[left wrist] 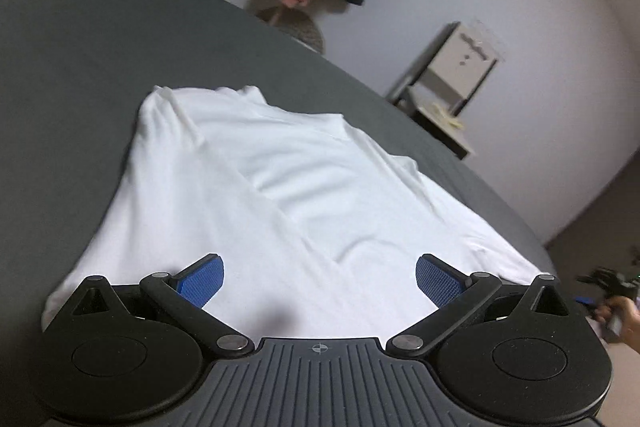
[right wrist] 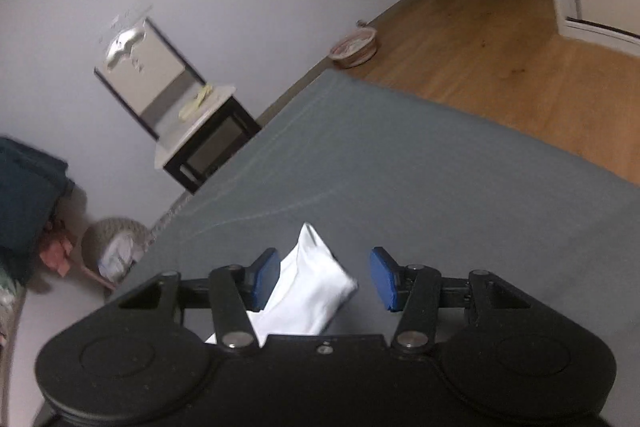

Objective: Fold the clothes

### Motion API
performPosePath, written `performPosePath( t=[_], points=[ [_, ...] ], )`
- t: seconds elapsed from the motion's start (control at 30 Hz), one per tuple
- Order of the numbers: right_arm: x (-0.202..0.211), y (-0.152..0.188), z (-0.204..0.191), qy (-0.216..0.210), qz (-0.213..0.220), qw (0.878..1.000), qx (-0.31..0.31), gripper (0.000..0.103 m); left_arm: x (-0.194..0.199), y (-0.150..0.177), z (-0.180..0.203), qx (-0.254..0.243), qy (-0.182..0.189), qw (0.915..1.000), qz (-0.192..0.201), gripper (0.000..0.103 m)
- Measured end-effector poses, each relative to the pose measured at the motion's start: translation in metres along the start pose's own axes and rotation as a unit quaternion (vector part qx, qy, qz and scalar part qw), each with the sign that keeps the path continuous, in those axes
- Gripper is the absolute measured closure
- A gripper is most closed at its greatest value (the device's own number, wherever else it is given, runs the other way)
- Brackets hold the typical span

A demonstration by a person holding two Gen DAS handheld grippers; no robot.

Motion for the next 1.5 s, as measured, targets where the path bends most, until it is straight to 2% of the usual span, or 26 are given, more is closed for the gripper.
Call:
performPosePath(
  t=[0.17,0.33,0.37,0.4,0.43,0.5,0.57,0.63,0.7,0.77,0.83,0.9,1.0,1.1,1.13,1.17,1.23,1.3,1.37,1.43,1.5],
  points=[
    [-0.057,0.003,-0.035,0.016,-0.039,0.996,0.083,0.055,-0.004,0.001,-0.007,0.009,0.006,0.9996,0.025,0.0],
    [-0.097,0.008,-0.056,0.007,-0.069,0.991,0.112,0.062,-0.012,0.0,-0.01,0.015,0.017,0.9992,0.032,0.0],
    [-0.101,0.01,-0.059,0.0,-0.075,0.99,0.118,0.065,-0.014,0.0,-0.011,0.014,0.015,0.9993,0.03,0.0],
    [-0.1,0.017,-0.064,-0.006,-0.083,0.989,0.121,0.076,-0.017,0.001,-0.011,0.013,0.013,0.9995,0.027,0.0],
    [-0.098,0.024,-0.068,-0.011,-0.09,0.988,0.125,0.094,-0.02,0.001,-0.012,0.011,0.009,0.9996,0.023,0.0],
    [-0.1,0.031,-0.073,-0.008,-0.1,0.986,0.136,0.097,-0.023,0.001,-0.012,0.007,0.001,0.9998,0.018,0.0],
    [-0.092,0.033,-0.084,-0.01,-0.082,0.986,0.145,0.097,-0.022,0.001,-0.01,0.003,0.002,0.9999,0.013,0.0],
    [-0.072,0.034,-0.109,-0.047,-0.048,0.986,0.155,0.097,-0.02,0.001,-0.009,-0.001,0.005,0.9999,0.009,0.0],
    [-0.047,0.039,-0.145,-0.121,-0.041,0.981,0.149,0.097,-0.016,-0.001,-0.009,0.002,0.009,0.9999,0.01,0.0],
    [-0.011,0.058,-0.198,-0.186,-0.056,0.964,0.182,0.097,-0.011,-0.004,-0.01,0.011,0.01,0.9997,0.018,0.0],
    [0.037,0.091,-0.251,-0.259,-0.072,0.939,0.216,0.097,-0.004,-0.009,-0.012,0.018,0.008,0.9994,0.03,0.0],
    [0.089,0.132,-0.3,-0.332,-0.091,0.908,0.241,0.097,0.005,-0.013,-0.014,0.028,0.004,0.9987,0.042,0.0],
    [0.158,0.217,-0.352,-0.43,-0.151,0.856,0.244,0.097,0.019,-0.018,-0.02,0.049,0.002,0.9972,0.055,0.0],
    [0.213,0.326,-0.375,-0.488,-0.231,0.802,0.253,0.097,0.029,-0.021,-0.027,0.068,0.0,0.9963,0.052,0.0],
    [0.226,0.364,-0.376,-0.495,-0.255,0.787,0.264,0.097,0.032,-0.021,-0.029,0.073,0.0,0.996,0.05,0.0],
    [0.235,0.403,-0.374,-0.496,-0.274,0.778,0.271,0.097,0.034,-0.021,-0.032,0.079,0.002,0.9959,0.045,0.0],
    [0.243,0.471,-0.364,-0.475,-0.3,0.775,0.289,0.097,0.034,-0.02,-0.036,0.088,0.009,0.9957,0.026,0.0],
    [0.242,0.523,-0.352,-0.451,-0.316,0.776,0.308,0.097,0.032,-0.017,-0.038,0.091,0.014,0.9957,0.01,0.0],
    [0.232,0.554,-0.342,-0.422,-0.332,0.785,0.31,0.097,0.028,-0.014,-0.037,0.086,0.01,0.9963,-0.006,0.0],
    [0.228,0.568,-0.337,-0.402,-0.336,0.793,0.309,0.097,0.025,-0.012,-0.034,0.067,-0.004,0.9977,-0.014,0.0],
    [0.234,0.576,-0.339,-0.399,-0.335,0.791,0.321,0.097,0.022,-0.011,-0.028,0.042,-0.012,0.9988,-0.02,0.0]
  ],
)
Point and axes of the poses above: each gripper's, at about its wrist camera, not at the fingertips, and x roughly against the way its jaws point, z to its right, y to its underside, the point moved 4 cm from there along -x, roughly the way its jaws point, and after that the axes turned 10 degrees about -y, right-handed, at the moved point
